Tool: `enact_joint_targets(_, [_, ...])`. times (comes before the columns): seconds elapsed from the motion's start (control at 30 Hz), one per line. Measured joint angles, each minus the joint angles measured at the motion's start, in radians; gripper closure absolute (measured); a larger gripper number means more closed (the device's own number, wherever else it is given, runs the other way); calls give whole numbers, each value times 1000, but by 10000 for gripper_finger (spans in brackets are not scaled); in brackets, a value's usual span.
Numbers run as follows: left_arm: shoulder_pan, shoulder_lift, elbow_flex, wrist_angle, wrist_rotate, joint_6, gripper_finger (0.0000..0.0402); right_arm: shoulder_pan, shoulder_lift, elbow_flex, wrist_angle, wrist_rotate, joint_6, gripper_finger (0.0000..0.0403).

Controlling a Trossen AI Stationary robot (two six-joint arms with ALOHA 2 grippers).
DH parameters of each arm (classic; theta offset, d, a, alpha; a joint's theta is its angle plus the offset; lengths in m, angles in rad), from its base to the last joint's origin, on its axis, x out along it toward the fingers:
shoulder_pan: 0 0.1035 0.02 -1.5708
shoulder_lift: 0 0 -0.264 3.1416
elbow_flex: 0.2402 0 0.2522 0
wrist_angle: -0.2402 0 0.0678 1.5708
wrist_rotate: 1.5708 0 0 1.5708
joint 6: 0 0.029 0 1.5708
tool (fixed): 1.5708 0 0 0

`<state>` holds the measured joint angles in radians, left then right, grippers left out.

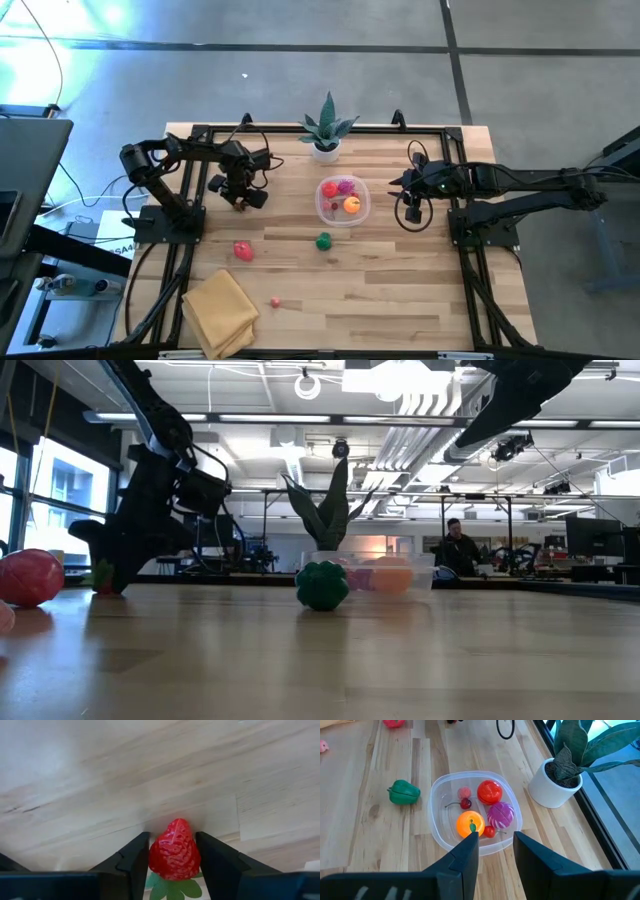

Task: Pick and placing Produce into tupperware
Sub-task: Put the red strawberry into the transparent container

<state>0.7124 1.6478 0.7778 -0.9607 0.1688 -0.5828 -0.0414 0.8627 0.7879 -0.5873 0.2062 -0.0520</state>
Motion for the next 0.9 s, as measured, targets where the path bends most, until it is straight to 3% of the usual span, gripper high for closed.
enact_joint_targets(0.23, [-15,2,50,34,-19,61,259,0,0,0,0,0,0,290])
enact_joint_targets(0.4, [-64,2,121,50,21,85,256,0,0,0,0,0,0,290])
enact_joint_targets(0.73, [-242,1,350,109,32,116,255,0,0,0,0,0,0,290])
enact_joint_targets(0.9, [-351,1,492,204,-1,240,255,0,0,0,0,0,0,290])
